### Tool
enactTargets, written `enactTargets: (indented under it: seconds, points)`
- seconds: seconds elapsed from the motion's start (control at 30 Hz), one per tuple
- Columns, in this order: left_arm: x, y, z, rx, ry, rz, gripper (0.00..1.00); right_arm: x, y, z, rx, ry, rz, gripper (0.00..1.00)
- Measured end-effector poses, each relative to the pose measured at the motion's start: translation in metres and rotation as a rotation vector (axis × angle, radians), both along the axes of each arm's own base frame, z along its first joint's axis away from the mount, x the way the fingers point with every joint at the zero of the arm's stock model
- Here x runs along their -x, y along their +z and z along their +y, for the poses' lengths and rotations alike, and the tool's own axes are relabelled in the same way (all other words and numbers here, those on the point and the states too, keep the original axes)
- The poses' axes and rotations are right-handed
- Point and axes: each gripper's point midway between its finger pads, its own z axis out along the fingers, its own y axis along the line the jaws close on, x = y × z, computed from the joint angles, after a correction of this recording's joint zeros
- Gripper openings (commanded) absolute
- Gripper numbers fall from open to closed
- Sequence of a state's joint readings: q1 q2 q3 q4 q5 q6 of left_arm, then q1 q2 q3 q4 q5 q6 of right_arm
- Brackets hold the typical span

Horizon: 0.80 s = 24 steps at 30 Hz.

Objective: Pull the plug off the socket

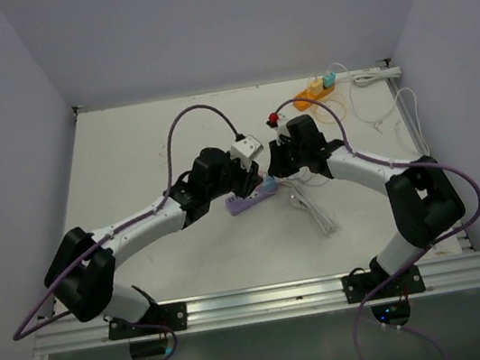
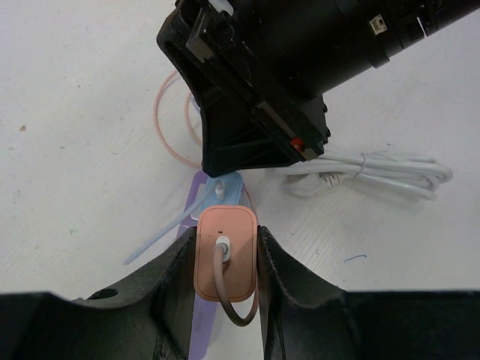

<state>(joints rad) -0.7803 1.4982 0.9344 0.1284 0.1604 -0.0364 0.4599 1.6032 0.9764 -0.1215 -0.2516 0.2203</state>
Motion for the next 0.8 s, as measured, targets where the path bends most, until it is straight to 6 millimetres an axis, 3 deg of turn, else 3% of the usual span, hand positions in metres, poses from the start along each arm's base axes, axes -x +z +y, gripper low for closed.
enactTargets:
  seconds: [0.33,0.57,0.8]
  points:
    - [0.034,0.005,0.009,0.069,-0.004,0.124,0.0,0.001,0.0,-0.002,0.011,-0.014,0.018,0.23]
    - [0.071,-0.033,-0.001,0.051,-0.011,0.216,0.01,0.004,0.0,-0.007,0.034,-0.041,0.051,0.31]
    - [0.09,-0.069,-0.027,-0.017,-0.018,0.214,0.07,0.015,0.003,-0.024,0.092,-0.084,0.07,0.39]
